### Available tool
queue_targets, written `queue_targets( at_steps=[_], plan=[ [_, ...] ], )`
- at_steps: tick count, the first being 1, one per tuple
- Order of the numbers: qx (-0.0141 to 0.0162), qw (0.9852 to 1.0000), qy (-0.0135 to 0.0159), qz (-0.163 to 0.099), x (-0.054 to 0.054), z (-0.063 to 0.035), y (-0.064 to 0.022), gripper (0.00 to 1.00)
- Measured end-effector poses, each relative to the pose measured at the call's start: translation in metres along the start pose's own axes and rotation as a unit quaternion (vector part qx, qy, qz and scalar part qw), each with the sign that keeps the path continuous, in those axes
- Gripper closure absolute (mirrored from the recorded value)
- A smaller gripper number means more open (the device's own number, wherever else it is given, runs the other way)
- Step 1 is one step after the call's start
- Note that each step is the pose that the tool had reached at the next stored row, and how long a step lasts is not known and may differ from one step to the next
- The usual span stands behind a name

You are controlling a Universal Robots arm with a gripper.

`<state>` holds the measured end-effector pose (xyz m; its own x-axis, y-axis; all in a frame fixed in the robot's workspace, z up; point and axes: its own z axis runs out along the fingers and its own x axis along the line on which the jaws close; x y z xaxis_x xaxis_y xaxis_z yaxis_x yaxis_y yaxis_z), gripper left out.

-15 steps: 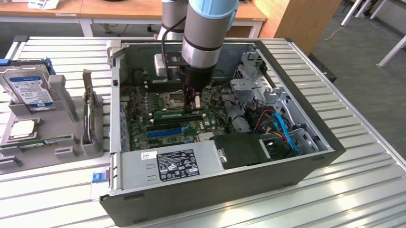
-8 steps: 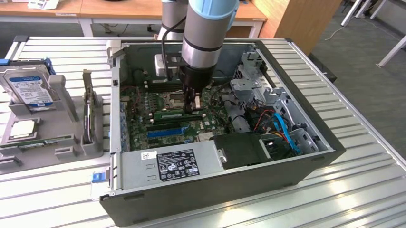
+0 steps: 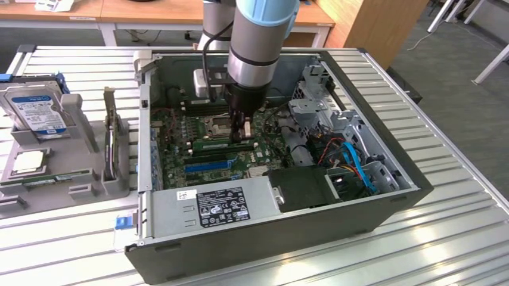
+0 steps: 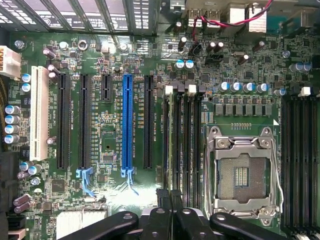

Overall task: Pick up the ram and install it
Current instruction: 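Insert the ram into the slot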

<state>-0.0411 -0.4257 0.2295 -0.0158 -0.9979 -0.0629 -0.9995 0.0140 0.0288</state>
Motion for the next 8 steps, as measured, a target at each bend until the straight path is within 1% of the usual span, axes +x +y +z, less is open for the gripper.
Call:
queue_targets(
  at_steps=[8],
  plan=[
    [0.0000, 1.0000, 0.0000, 0.000, 0.0001, 0.0017, -0.0001, 0.89]
  ],
)
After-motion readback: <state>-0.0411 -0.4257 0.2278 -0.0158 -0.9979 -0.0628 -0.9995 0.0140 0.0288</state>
